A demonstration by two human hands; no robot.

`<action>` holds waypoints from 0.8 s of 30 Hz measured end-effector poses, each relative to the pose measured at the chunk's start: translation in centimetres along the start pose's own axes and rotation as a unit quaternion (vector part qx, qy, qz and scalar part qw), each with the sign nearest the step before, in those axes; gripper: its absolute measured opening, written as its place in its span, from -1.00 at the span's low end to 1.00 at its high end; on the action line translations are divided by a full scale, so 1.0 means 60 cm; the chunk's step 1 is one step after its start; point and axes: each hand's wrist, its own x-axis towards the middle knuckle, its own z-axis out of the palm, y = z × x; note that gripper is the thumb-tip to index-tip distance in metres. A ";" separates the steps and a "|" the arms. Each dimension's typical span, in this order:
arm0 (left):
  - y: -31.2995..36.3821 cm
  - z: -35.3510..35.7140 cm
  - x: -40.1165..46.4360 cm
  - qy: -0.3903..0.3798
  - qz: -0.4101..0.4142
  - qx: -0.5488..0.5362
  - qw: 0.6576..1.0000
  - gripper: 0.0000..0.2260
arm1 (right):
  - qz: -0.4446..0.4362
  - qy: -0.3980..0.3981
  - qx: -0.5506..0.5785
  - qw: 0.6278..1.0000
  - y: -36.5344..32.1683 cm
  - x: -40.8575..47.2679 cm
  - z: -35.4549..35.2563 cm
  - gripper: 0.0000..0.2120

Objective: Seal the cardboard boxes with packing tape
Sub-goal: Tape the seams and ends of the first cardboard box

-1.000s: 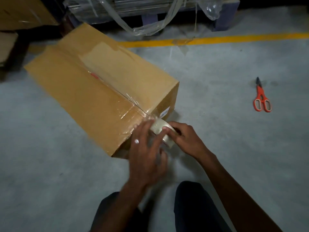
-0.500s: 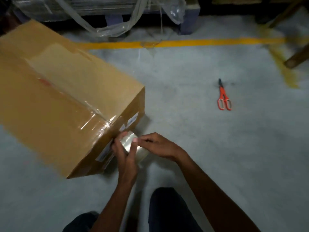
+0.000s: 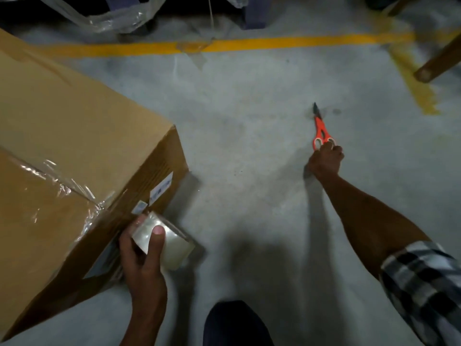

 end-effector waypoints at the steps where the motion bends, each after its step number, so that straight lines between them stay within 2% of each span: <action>1: 0.001 0.002 -0.001 0.003 -0.002 -0.001 1.000 -0.07 | 0.007 0.025 0.001 1.000 -0.001 0.004 0.005 -0.54; 5: 0.000 0.007 -0.002 0.017 -0.011 -0.001 1.000 -0.35 | -0.007 0.067 0.013 0.998 -0.021 -0.016 0.020 -0.66; 8: 0.002 0.009 -0.003 0.020 -0.020 0.001 1.000 -0.41 | -0.034 0.073 0.043 0.996 -0.038 -0.040 0.039 -0.51; 11: 0.016 0.010 -0.009 0.027 -0.031 -0.003 0.999 -0.34 | 0.043 0.080 0.088 0.992 -0.068 -0.036 0.036 -0.50; 13: 0.020 0.007 -0.009 0.026 -0.030 0.000 0.999 -0.49 | 0.055 0.047 0.080 0.994 -0.079 -0.030 0.028 -0.56; 15: 0.028 0.006 -0.014 0.019 -0.026 -0.002 0.999 -0.58 | 0.048 0.001 0.071 0.996 -0.084 -0.034 0.013 -0.58; 19: 0.036 -0.003 -0.021 0.003 -0.042 0.008 0.999 -0.40 | 0.013 -0.140 0.037 0.989 -0.110 -0.093 -0.014 -0.27; 20: 0.034 -0.005 -0.022 0.001 -0.050 0.011 0.999 -0.36 | -0.016 -0.189 0.056 0.980 -0.114 -0.115 -0.018 -0.30; 21: 0.029 -0.003 -0.024 -0.005 -0.056 0.013 0.998 -0.34 | -0.037 -0.258 0.116 0.958 -0.113 -0.139 -0.022 -0.45; 23: 0.024 -0.013 -0.028 -0.012 -0.052 0.025 0.998 -0.30 | -0.059 -0.421 0.255 0.869 -0.117 -0.204 -0.034 -0.83; 24: 0.023 -0.014 -0.032 -0.019 -0.048 0.026 0.998 -0.29 | -0.076 -0.479 0.290 0.825 -0.121 -0.233 -0.051 -0.86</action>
